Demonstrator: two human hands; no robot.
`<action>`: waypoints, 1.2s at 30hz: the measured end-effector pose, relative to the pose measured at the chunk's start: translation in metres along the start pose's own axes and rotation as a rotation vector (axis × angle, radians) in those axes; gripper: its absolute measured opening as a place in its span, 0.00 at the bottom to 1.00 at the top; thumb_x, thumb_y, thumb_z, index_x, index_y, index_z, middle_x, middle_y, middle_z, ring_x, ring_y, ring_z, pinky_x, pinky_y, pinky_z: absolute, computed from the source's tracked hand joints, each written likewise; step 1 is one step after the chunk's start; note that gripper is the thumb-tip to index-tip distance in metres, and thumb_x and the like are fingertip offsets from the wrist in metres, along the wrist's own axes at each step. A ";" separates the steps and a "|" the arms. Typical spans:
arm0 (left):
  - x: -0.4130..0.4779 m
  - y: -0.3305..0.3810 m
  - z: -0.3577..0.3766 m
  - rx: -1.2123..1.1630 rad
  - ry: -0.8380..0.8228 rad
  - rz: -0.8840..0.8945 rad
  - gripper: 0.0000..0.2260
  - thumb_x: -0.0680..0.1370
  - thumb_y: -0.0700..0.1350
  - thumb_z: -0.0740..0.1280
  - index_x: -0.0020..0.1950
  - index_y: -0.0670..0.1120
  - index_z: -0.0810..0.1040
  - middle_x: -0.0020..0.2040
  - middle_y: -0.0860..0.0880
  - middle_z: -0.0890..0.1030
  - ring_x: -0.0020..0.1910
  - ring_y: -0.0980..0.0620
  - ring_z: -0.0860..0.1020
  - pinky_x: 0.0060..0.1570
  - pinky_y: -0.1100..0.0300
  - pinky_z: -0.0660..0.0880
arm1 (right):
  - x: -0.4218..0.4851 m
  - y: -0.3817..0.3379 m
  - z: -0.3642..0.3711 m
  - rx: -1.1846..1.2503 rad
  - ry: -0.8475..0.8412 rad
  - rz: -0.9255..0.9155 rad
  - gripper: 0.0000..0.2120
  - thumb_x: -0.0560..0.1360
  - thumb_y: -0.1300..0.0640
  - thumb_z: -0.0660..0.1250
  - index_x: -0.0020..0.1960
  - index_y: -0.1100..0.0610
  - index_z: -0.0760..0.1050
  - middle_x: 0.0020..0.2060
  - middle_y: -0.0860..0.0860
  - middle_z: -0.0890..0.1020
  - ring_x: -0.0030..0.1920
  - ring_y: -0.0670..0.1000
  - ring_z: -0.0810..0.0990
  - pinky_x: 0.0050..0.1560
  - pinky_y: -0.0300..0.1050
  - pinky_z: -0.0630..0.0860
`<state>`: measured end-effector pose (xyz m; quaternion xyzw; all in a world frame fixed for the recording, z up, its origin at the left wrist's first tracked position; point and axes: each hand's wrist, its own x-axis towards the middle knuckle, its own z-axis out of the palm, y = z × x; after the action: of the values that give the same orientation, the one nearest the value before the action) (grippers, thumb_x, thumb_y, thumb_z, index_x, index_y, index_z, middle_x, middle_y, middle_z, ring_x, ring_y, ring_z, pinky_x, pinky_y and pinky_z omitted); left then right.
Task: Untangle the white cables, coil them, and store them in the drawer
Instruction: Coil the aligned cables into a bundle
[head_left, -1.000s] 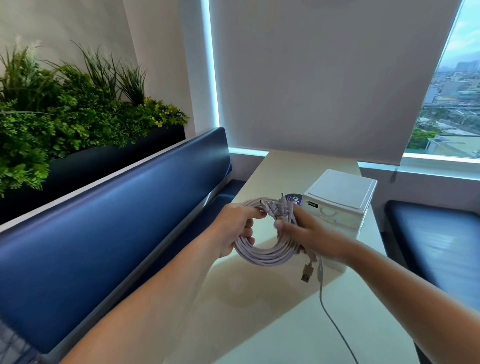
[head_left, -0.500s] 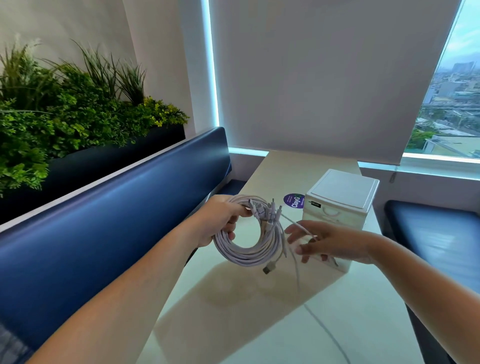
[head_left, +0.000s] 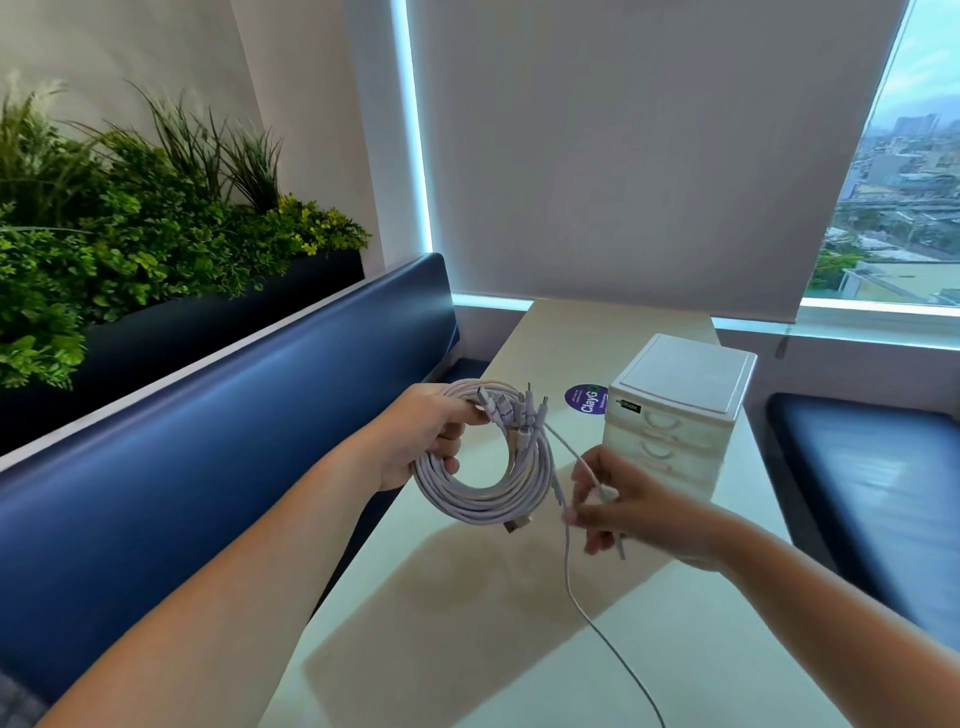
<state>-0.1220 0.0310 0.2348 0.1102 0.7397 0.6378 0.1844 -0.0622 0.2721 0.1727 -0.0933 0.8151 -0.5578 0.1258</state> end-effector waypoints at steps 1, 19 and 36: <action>0.000 -0.001 0.001 -0.007 -0.004 0.000 0.11 0.79 0.38 0.64 0.60 0.37 0.77 0.27 0.52 0.60 0.23 0.55 0.58 0.27 0.61 0.66 | 0.002 0.003 0.006 -0.036 0.015 0.005 0.15 0.72 0.59 0.73 0.52 0.58 0.69 0.43 0.49 0.79 0.35 0.52 0.82 0.36 0.46 0.75; 0.003 -0.013 0.007 0.081 -0.042 -0.035 0.06 0.78 0.37 0.66 0.55 0.43 0.75 0.28 0.51 0.59 0.25 0.53 0.56 0.25 0.62 0.66 | 0.007 -0.022 -0.043 -0.266 0.550 -0.334 0.10 0.75 0.74 0.60 0.42 0.61 0.72 0.38 0.54 0.77 0.30 0.42 0.77 0.33 0.28 0.70; 0.007 -0.007 0.017 0.096 -0.011 -0.023 0.06 0.77 0.37 0.67 0.50 0.43 0.72 0.27 0.51 0.61 0.24 0.53 0.58 0.26 0.61 0.66 | 0.009 -0.021 -0.057 -0.328 0.425 -0.265 0.06 0.76 0.55 0.67 0.44 0.55 0.81 0.37 0.49 0.82 0.34 0.38 0.78 0.38 0.27 0.70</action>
<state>-0.1209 0.0479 0.2253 0.1141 0.7694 0.5989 0.1903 -0.0881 0.3129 0.2110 -0.0991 0.8831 -0.4373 -0.1382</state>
